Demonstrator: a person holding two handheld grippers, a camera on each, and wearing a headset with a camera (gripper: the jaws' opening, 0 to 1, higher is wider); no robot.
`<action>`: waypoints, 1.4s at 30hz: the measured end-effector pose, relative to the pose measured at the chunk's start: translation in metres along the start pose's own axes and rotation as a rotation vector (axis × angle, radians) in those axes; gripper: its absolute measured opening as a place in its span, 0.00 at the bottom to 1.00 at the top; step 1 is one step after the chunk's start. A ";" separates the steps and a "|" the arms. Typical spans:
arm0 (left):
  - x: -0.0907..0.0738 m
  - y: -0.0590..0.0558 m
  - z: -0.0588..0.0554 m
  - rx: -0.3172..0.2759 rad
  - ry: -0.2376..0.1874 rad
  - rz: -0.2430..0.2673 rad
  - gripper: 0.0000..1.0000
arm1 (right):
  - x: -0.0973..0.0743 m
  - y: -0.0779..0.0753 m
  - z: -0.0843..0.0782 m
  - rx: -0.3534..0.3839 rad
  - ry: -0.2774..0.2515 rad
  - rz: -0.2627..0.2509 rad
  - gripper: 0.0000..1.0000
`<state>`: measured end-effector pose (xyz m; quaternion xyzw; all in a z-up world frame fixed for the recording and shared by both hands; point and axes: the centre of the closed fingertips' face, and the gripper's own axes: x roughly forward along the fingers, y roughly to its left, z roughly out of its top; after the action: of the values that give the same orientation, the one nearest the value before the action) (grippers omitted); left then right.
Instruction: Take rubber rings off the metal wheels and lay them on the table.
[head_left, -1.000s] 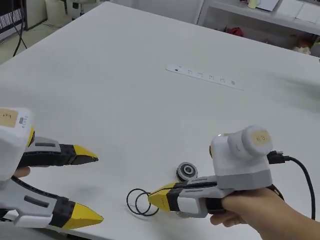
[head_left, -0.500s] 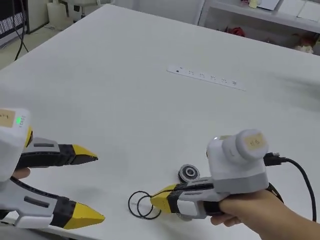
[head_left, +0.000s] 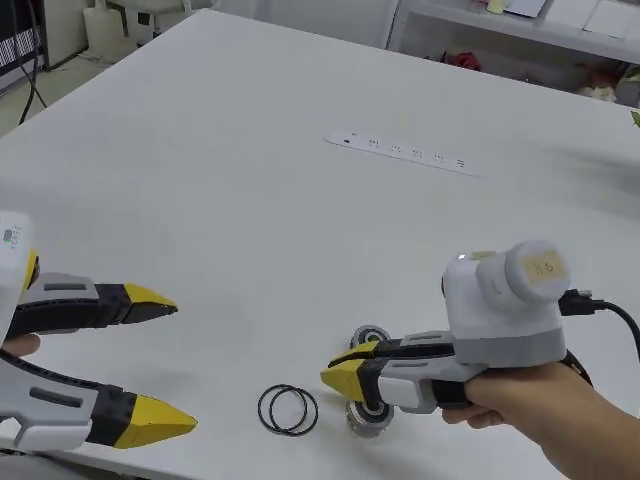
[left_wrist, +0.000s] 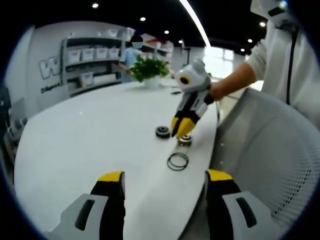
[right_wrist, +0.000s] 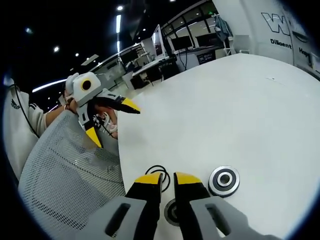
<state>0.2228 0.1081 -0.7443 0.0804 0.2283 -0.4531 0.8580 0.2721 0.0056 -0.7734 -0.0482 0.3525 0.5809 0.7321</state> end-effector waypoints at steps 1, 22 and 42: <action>-0.001 0.001 0.001 0.002 0.002 0.001 0.66 | -0.002 -0.002 0.001 0.001 -0.005 -0.003 0.07; 0.015 0.013 0.054 0.112 -0.015 -0.027 0.62 | -0.045 -0.049 -0.006 0.010 -0.109 -0.126 0.15; 0.077 0.016 0.116 0.217 -0.042 -0.101 0.63 | -0.044 -0.063 -0.023 -0.006 -0.099 -0.129 0.18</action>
<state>0.3104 0.0201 -0.6788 0.1516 0.1636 -0.5194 0.8249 0.3142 -0.0619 -0.7871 -0.0442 0.3104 0.5352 0.7844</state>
